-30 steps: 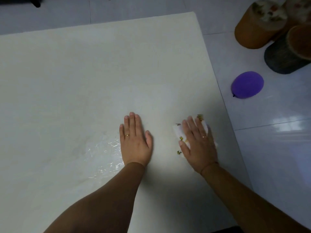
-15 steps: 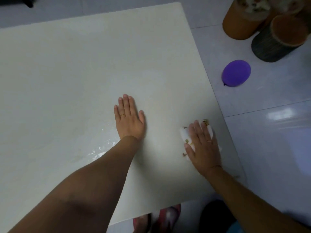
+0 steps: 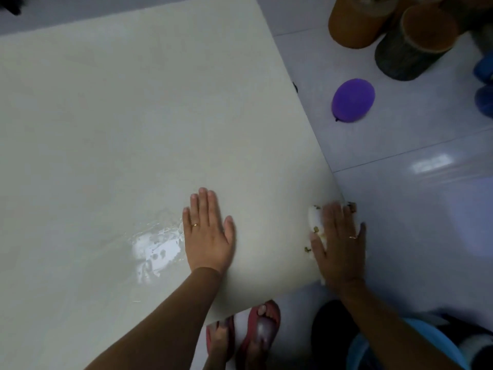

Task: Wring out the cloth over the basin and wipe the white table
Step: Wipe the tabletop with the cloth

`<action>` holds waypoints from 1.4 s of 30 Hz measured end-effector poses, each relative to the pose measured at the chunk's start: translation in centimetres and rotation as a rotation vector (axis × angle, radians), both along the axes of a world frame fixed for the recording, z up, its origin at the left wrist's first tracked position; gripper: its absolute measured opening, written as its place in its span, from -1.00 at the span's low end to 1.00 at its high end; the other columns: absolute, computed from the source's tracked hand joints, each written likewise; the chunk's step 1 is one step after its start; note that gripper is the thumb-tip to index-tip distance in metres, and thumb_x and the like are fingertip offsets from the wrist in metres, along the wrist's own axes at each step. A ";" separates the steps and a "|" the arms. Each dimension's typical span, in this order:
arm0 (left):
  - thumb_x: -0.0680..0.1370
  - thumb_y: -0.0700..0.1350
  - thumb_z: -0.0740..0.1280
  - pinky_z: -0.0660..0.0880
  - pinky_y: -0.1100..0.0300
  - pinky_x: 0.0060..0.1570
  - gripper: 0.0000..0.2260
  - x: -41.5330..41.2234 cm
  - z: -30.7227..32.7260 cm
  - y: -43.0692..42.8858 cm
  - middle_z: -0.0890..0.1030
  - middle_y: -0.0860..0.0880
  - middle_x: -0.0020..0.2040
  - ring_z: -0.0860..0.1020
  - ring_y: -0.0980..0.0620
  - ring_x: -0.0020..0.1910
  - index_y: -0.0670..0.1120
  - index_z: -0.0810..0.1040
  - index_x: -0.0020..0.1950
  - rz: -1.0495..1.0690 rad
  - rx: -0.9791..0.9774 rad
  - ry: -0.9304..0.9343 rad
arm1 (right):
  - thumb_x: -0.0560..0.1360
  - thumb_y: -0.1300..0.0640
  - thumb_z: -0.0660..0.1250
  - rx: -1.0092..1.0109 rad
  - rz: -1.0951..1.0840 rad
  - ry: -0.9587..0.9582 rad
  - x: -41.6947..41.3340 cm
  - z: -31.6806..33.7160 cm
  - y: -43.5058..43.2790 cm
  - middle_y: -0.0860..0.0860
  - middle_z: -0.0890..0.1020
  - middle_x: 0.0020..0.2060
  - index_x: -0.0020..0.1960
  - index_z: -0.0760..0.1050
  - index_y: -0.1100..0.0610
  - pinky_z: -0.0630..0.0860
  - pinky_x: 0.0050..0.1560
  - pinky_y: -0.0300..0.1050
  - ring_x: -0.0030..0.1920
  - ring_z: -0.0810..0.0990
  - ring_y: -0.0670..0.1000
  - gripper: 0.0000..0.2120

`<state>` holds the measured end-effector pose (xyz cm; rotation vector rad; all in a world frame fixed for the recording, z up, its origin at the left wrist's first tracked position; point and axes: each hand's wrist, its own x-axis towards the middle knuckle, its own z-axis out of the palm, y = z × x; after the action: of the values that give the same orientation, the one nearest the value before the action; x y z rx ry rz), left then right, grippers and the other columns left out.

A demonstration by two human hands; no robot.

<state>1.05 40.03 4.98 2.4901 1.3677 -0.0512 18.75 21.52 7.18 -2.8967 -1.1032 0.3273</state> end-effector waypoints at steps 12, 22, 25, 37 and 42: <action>0.59 0.10 -0.09 -0.24 0.04 0.51 -0.40 1.0 0.6 0.6 -0.03 -0.12 0.58 -0.12 -0.05 0.56 -0.15 -0.05 0.56 -0.026 0.036 -0.005 | 0.54 -0.18 -0.02 0.011 0.111 0.005 1.0 -1.1 0.9 0.06 0.11 0.52 0.53 0.07 0.09 0.03 0.45 0.19 0.52 0.09 0.12 -0.37; 0.56 0.15 -0.15 -0.21 0.04 0.49 -0.36 7.8 -0.2 7.9 0.02 -0.14 0.58 -0.04 -0.10 0.56 -0.17 -0.02 0.56 -0.051 0.099 -0.038 | 0.52 -0.17 -0.02 0.045 0.316 0.006 -0.9 -1.4 10.4 0.08 0.12 0.53 0.52 0.08 0.11 -0.05 0.50 0.19 0.53 0.03 0.13 -0.36; 0.58 0.14 -0.13 -0.22 0.06 0.49 -0.38 7.7 -0.7 7.8 0.00 -0.12 0.58 -0.06 -0.07 0.56 -0.16 -0.03 0.56 -0.044 0.109 -0.048 | 0.53 -0.14 0.02 0.051 0.415 -0.020 4.5 -1.6 10.0 0.09 0.18 0.51 0.51 0.13 0.11 0.07 0.48 0.21 0.52 0.10 0.13 -0.39; 0.59 0.07 -0.07 -0.17 0.00 0.51 -0.41 7.7 -0.3 7.9 0.01 -0.14 0.58 -0.06 -0.07 0.56 -0.17 -0.01 0.56 -0.056 0.059 -0.057 | 0.55 -0.19 -0.04 0.021 0.370 0.009 2.7 -1.4 18.8 0.05 0.00 0.55 0.54 -0.04 0.08 -0.22 0.49 0.09 0.54 -0.09 0.08 -0.36; 0.58 0.08 -0.09 -0.15 0.00 0.52 -0.41 7.9 -0.2 7.9 -0.02 -0.12 0.58 -0.10 -0.06 0.56 -0.16 -0.04 0.56 -0.056 0.042 -0.058 | 0.58 -0.13 0.02 0.025 -0.008 -0.045 8.4 -1.6 20.1 0.09 0.04 0.54 0.54 -0.03 0.11 -0.07 0.47 0.18 0.53 -0.02 0.13 -0.38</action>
<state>8.94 47.98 4.76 2.5437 1.2888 0.0374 27.19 41.62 5.60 -2.8992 -1.0935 0.2469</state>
